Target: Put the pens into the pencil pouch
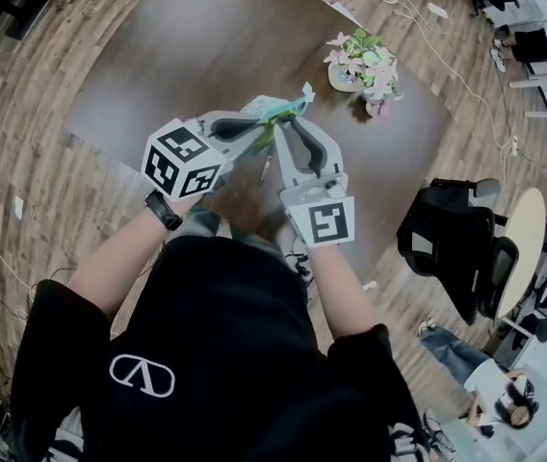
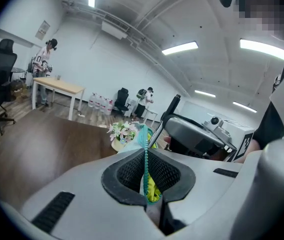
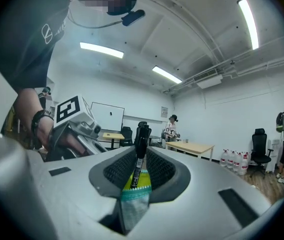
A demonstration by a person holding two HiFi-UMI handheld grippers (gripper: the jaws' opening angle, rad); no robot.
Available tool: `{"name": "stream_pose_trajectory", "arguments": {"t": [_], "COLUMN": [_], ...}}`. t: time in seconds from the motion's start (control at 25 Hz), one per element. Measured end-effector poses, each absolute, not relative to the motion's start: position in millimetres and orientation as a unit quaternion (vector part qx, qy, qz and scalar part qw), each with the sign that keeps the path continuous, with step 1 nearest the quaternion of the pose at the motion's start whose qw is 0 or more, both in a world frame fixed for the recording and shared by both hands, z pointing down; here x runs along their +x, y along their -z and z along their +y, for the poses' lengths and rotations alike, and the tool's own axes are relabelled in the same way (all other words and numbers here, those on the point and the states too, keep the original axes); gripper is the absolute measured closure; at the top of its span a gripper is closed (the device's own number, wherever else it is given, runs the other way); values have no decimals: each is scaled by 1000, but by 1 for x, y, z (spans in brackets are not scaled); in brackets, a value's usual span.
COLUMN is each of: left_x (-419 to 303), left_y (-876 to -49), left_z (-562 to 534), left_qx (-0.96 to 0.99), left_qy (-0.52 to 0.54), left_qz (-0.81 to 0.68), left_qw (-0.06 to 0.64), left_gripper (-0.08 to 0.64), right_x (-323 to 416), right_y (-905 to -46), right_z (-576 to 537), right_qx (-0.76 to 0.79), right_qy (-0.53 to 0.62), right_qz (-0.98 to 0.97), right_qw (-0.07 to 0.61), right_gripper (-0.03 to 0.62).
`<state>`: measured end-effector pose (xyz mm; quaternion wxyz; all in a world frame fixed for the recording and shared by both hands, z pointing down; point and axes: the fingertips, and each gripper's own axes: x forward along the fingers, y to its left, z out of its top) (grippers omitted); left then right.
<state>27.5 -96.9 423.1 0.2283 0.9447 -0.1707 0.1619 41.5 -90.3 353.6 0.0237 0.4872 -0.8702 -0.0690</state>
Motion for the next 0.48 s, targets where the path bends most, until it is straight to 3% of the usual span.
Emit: {"name": "stream_pose_trajectory", "arguments": {"t": [0.04,0.12,0.32,0.48], "left_x": [26,23,17,9], "left_y": [-423,-424,-428,-430], "left_z": [-97,-99,-101,-105], "left_qx": [944,943,941,939], "left_qy": [-162,-161,-161,-159], "left_qz": [-172,-176,-183,-190], "left_qw": [230,231,236,239], "left_gripper": [545,545,545,545], "right_x": [40,38,44,73], "right_y": [-358,-363,-357,-385], "right_z": [-91,-94,-92,-95], "right_qx": [484,477,483,516], "right_qy": [65,50,29,-20], "right_qz": [-872,-877,-875,-853], "right_qw": [28,29,24,70], "right_gripper": [494,355,356,380]}}
